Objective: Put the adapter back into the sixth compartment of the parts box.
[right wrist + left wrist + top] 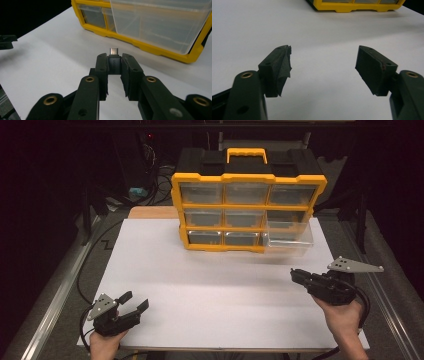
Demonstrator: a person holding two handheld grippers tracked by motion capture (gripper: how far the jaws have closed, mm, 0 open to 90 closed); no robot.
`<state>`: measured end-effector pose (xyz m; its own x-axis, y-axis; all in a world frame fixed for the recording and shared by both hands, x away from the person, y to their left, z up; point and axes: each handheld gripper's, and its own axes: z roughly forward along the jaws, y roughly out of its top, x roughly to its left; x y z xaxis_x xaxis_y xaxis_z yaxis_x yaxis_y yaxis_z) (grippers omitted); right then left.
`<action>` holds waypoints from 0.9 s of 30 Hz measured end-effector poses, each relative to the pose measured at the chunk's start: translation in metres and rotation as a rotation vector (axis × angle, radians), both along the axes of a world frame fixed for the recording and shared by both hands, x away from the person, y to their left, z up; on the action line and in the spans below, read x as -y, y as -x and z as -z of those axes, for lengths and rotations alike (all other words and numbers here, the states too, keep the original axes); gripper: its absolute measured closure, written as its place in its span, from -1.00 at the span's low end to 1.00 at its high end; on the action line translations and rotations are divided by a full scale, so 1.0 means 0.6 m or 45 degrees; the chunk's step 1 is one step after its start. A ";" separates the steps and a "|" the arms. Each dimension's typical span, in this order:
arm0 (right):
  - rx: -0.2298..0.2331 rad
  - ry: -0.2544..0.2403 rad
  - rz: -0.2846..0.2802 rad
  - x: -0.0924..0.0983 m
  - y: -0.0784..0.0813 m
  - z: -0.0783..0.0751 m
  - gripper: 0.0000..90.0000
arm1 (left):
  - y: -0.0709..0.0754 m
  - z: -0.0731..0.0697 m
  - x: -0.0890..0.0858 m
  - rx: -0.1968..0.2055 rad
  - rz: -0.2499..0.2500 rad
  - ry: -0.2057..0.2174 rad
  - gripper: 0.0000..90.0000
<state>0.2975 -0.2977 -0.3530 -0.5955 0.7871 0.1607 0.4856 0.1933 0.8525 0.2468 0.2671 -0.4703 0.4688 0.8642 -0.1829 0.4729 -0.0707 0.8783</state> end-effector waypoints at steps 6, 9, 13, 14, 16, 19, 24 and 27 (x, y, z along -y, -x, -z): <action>0.028 0.006 -0.002 0.000 -0.009 -0.028 0.71 | -0.001 0.001 0.000 -0.003 0.001 -0.004 -0.35; 0.039 0.002 -0.005 0.000 -0.015 -0.041 0.71 | -0.002 0.001 0.001 -0.005 0.006 -0.010 -0.35; 0.054 -0.001 -0.002 0.001 -0.024 -0.061 0.71 | -0.002 0.001 0.001 -0.003 0.005 -0.009 -0.35; 0.061 0.002 -0.002 0.000 -0.026 -0.065 0.71 | -0.002 0.001 0.001 -0.004 0.003 -0.006 -0.35; 0.069 0.005 -0.002 -0.002 -0.031 -0.074 0.71 | -0.002 0.001 0.001 -0.004 0.003 -0.008 -0.35; 0.070 0.016 0.004 -0.004 -0.039 -0.082 0.71 | -0.001 0.001 0.002 -0.001 0.002 -0.019 -0.36; 0.071 0.046 0.027 -0.006 -0.056 -0.098 0.71 | -0.001 0.000 0.002 0.001 0.000 -0.022 -0.36; 0.066 0.056 0.045 -0.004 -0.067 -0.103 0.71 | -0.001 0.000 0.002 0.001 0.002 -0.022 -0.36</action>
